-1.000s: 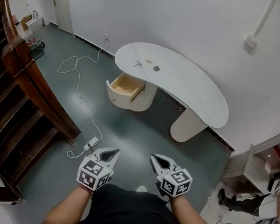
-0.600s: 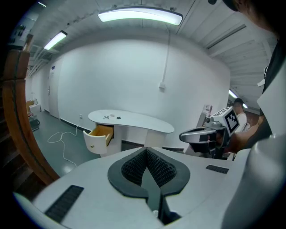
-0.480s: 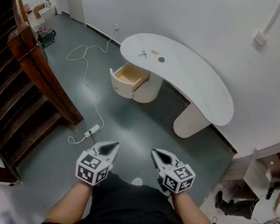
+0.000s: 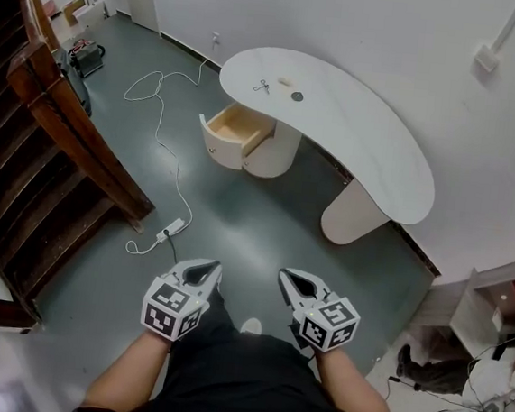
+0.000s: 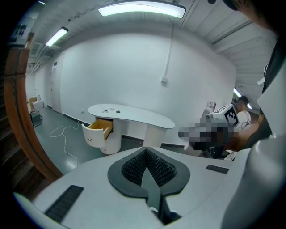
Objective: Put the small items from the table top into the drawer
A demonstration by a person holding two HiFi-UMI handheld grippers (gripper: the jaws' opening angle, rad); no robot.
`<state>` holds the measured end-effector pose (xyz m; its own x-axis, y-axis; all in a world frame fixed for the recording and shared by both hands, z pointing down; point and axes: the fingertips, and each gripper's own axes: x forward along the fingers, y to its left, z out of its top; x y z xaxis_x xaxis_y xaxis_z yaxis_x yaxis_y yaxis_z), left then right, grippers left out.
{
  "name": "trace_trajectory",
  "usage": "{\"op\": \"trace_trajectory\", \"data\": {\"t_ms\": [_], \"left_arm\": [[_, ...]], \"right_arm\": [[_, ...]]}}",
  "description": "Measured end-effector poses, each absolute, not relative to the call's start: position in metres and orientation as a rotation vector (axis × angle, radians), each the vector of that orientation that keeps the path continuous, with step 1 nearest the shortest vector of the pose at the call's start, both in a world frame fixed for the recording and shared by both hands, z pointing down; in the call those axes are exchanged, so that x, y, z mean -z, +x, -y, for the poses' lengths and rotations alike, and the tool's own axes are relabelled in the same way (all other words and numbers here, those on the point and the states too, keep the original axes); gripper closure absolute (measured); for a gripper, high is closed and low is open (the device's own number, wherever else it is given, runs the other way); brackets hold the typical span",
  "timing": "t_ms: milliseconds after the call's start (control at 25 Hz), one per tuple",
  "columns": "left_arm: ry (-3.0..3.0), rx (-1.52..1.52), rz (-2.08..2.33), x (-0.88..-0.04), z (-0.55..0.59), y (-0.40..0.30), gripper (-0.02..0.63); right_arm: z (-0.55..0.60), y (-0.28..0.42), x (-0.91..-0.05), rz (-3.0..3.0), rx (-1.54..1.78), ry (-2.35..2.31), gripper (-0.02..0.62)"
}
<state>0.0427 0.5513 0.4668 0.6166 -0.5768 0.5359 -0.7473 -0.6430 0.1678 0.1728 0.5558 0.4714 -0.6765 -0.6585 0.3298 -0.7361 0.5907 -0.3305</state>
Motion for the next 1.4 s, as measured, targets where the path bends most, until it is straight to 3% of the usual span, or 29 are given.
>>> {"op": "trace_trajectory", "data": {"t_ms": [480,1400], "left_arm": [[2.53,-0.641,0.981,-0.466,-0.447,0.041,0.592],[2.631,-0.679,0.774,-0.456,-0.189,-0.035,0.592]], "right_arm": [[-0.453,0.171,-0.466,2.603,-0.623,1.23,0.597],[-0.225,0.084,-0.453,2.481,-0.622,1.394,0.597]]}}
